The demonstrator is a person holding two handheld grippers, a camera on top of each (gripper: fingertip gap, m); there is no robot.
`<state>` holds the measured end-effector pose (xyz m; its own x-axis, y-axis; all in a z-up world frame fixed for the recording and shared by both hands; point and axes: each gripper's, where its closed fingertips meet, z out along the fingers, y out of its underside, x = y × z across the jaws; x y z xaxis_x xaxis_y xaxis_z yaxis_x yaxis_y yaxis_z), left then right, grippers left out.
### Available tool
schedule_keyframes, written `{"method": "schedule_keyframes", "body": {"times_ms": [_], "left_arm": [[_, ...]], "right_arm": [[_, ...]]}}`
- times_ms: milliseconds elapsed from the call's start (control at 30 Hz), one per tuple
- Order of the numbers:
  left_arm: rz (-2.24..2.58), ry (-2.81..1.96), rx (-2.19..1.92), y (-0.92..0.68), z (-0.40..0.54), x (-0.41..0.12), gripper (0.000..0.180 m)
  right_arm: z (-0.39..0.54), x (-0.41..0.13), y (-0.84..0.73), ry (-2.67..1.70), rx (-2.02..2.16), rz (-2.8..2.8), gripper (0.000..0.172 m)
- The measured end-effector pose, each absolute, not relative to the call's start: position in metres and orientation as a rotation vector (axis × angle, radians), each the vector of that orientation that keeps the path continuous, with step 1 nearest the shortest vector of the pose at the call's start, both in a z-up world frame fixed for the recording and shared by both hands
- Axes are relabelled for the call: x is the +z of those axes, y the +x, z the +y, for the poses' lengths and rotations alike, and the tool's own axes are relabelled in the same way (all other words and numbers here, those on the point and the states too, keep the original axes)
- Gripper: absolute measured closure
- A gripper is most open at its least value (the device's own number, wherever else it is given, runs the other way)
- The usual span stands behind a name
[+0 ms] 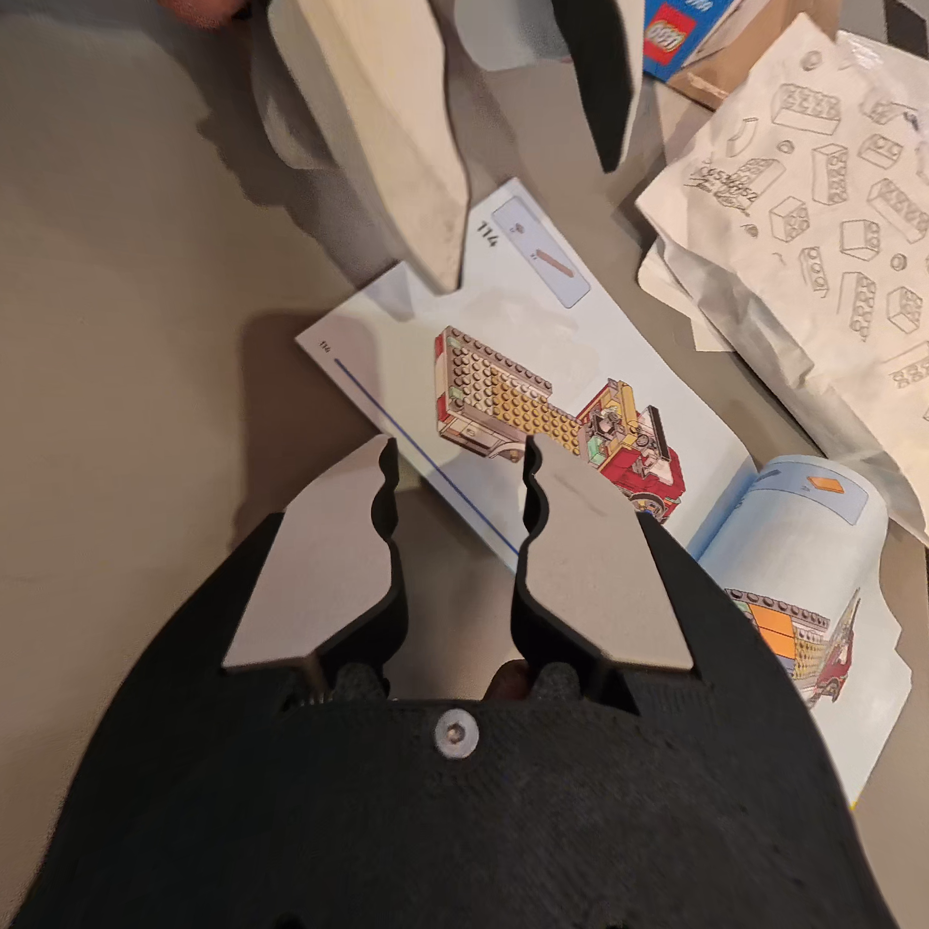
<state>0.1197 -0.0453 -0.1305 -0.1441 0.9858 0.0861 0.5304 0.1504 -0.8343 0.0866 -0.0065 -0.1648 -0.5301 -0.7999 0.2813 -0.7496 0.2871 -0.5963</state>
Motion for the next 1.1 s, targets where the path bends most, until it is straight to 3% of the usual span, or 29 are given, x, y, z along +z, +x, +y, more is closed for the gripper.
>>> {"method": "schedule_keyframes", "body": {"times_ms": [567,1100], "left_arm": [[-2.083,-1.397,0.723,0.13,-0.066,-0.177,0.1],[-2.058,-1.425,0.752,0.128,-0.064,-0.172,0.1]], "right_arm": [[-0.005,-0.17,0.087,-1.553,-1.066,2.46,0.119],[-0.008,-0.17,0.087,-1.559,-1.107,2.46,0.119]]}}
